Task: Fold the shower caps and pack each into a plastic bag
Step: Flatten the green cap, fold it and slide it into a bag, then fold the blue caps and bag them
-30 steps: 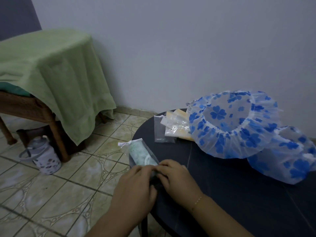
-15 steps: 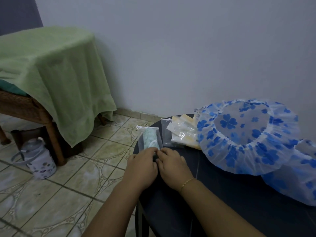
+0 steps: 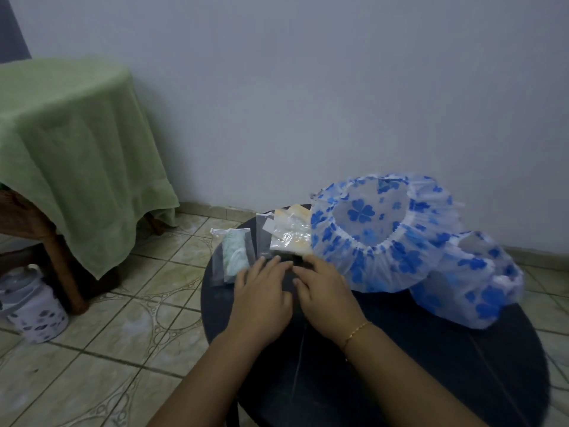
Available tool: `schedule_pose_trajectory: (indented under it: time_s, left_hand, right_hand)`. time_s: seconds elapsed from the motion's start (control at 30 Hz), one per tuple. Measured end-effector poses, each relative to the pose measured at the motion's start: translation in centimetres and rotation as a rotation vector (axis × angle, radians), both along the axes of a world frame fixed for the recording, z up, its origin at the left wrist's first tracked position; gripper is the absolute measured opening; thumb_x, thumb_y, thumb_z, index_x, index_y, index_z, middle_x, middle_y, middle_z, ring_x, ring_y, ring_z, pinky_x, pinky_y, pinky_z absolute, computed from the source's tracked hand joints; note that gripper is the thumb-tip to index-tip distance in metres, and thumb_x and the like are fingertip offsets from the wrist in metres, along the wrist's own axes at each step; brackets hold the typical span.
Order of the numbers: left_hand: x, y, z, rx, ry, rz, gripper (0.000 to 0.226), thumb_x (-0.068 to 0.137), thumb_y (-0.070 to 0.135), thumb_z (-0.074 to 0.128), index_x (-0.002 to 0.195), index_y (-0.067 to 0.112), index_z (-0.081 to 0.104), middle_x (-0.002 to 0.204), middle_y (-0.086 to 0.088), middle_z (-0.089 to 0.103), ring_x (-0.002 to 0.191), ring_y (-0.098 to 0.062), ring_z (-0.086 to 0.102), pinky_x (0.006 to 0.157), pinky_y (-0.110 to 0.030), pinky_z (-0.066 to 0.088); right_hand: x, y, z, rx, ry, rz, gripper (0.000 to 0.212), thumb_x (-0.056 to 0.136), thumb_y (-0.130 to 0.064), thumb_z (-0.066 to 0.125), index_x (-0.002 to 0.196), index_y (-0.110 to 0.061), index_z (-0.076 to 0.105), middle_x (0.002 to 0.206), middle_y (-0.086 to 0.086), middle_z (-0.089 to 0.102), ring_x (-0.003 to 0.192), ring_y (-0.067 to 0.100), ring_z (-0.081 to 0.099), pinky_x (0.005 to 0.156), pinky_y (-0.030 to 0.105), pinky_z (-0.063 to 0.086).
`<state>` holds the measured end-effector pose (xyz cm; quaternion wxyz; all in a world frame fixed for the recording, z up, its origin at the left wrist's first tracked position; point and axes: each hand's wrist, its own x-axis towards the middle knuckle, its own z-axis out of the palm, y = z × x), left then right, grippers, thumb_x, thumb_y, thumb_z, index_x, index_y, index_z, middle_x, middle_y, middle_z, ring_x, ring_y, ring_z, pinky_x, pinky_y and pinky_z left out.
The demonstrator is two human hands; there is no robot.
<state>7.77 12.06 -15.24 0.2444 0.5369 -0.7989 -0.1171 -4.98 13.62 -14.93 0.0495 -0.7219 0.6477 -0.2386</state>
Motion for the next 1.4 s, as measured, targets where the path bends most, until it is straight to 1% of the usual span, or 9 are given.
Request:
schedule_pose_trajectory:
  time_s: [0.2,0.27,0.43,0.53,0.63,0.8,1.1,1.23,1.4]
  left_hand:
    - [-4.9,1.7,1.5,0.376,0.578,-0.034,0.043,0.09,0.015,0.049,0.131,0.027,0.046,0.117,0.001,0.058,0.086,-0.009,0.057,0.069,-0.022,0.045]
    - [-6.2,0.9,1.9,0.541,0.84,0.073,0.028,0.09,0.017,0.052,0.118,0.024,0.052,0.11,0.005,0.056,0.095,-0.011,0.056,0.082,-0.03,0.049]
    - [-7.6,-1.6,2.9,0.778,1.2,0.33,0.015,0.092,0.015,0.048,0.096,0.009,0.06,0.08,-0.009,0.058,0.067,-0.02,0.055,0.053,-0.026,0.042]
    - [-7.9,-2.9,2.5,0.892,1.328,0.386,0.039,0.094,0.022,0.048,0.131,0.007,0.047,0.117,-0.015,0.055,0.101,-0.026,0.056,0.082,-0.029,0.047]
    - [-8.4,-4.2,1.9,0.981,1.376,0.364,0.056,0.097,0.028,0.046,0.147,0.01,0.026,0.148,-0.016,0.033,0.136,-0.029,0.034,0.109,-0.039,0.031]
    - [-9.3,-4.1,2.7,1.073,1.415,0.221,0.036,0.096,0.031,0.047,0.113,0.001,0.056,0.099,-0.016,0.064,0.089,-0.027,0.062,0.072,-0.036,0.051]
    - [-8.4,-1.9,3.9,0.95,1.409,0.13,0.036,0.093,0.042,0.053,0.104,0.01,0.063,0.096,-0.009,0.069,0.083,-0.023,0.066,0.064,-0.034,0.053]
    - [-6.0,0.3,4.6,0.806,1.324,0.12,0.027,0.09,0.032,0.06,0.099,0.008,0.067,0.085,-0.009,0.074,0.063,-0.019,0.07,0.047,-0.025,0.054]
    - [-2.2,3.3,5.0,0.684,1.22,0.118,0.019,0.092,0.025,0.057,0.092,0.009,0.066,0.08,-0.009,0.074,0.064,-0.02,0.07,0.055,-0.03,0.057]
  right_hand:
    - [-5.7,2.3,3.1,-0.377,-0.065,-0.173,0.026,0.082,-0.016,0.053,0.095,-0.01,0.074,0.112,0.015,0.062,0.102,0.034,0.058,0.084,0.05,0.05]
    - [-7.3,2.9,4.6,-0.54,-0.109,-0.289,0.024,0.078,-0.012,0.054,0.09,-0.009,0.074,0.105,0.016,0.063,0.097,0.036,0.058,0.08,0.046,0.051]
    - [-10.6,3.2,8.4,-0.558,-0.264,-0.613,0.037,0.086,-0.019,0.05,0.122,-0.017,0.058,0.131,0.008,0.05,0.125,0.03,0.037,0.099,0.044,0.029]
    - [-12.9,2.4,10.1,-0.309,-0.364,-0.712,0.058,0.092,-0.033,0.049,0.144,-0.016,0.029,0.142,0.008,0.04,0.136,0.027,0.026,0.108,0.044,0.018]
    - [-14.8,1.1,10.8,-0.076,-0.452,-0.7,0.074,0.094,-0.048,0.043,0.15,-0.014,0.008,0.147,0.013,0.037,0.135,0.031,0.032,0.11,0.044,0.016]
    - [-15.3,0.4,10.7,-0.102,-0.724,-0.495,0.068,0.094,-0.044,0.047,0.149,-0.014,0.02,0.144,0.01,0.042,0.129,0.028,0.042,0.109,0.041,0.029]
    - [-13.2,4.1,10.8,-0.324,-0.907,-0.393,0.054,0.088,-0.037,0.062,0.133,-0.011,0.048,0.083,-0.003,0.048,0.072,0.004,0.048,0.062,0.012,0.04]
    - [-12.7,7.0,10.6,-0.266,-0.976,-0.358,0.04,0.081,-0.03,0.071,0.116,-0.011,0.063,0.1,0.003,0.063,0.09,0.015,0.061,0.083,0.029,0.053]
    - [-12.6,10.6,8.8,-0.104,-1.158,-0.324,0.01,0.08,-0.016,0.071,0.077,-0.008,0.069,0.085,0.015,0.07,0.07,0.023,0.068,0.069,0.04,0.058]
